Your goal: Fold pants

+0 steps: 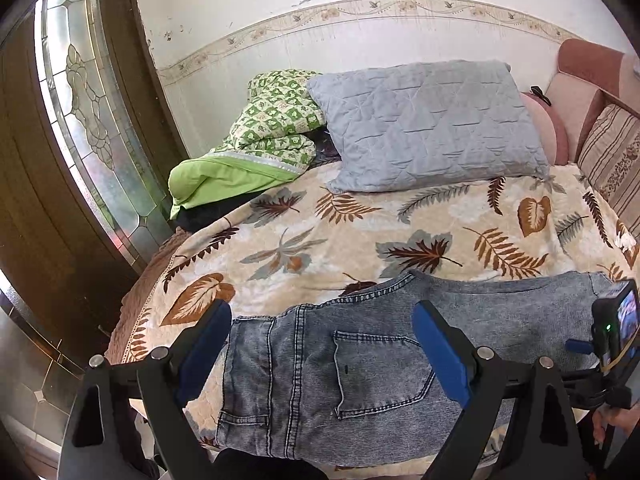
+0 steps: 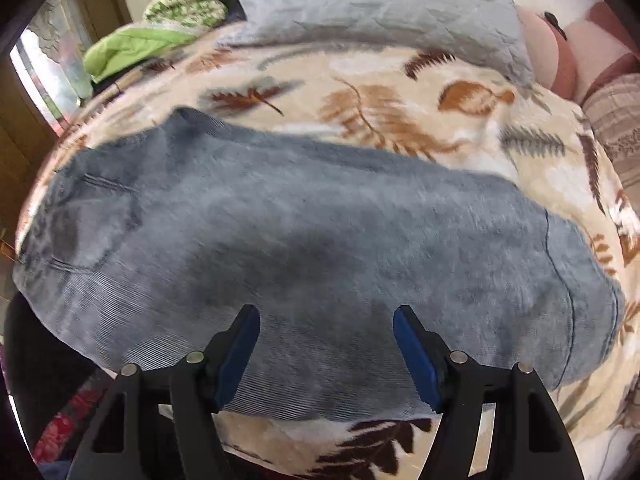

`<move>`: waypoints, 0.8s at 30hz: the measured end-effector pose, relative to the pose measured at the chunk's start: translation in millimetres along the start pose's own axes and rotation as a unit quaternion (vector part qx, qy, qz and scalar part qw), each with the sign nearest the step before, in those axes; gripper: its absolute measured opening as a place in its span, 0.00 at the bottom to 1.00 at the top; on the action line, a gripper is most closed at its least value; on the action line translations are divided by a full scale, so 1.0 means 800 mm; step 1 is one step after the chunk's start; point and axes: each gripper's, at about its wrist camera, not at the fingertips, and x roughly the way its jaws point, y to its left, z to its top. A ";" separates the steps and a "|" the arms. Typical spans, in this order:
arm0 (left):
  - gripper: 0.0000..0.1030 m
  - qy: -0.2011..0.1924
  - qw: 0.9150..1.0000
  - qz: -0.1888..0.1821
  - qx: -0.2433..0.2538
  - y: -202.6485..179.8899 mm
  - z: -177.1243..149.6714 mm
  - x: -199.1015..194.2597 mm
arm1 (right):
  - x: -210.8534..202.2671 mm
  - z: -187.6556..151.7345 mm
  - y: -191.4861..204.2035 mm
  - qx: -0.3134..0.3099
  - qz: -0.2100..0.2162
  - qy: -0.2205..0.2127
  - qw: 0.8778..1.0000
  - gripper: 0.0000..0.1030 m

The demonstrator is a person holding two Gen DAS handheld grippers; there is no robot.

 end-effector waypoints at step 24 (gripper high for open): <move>0.90 0.171 0.984 -0.029 0.026 -0.064 -0.078 0.129 | -0.038 -0.029 -0.129 0.133 0.012 -0.113 0.985 0.70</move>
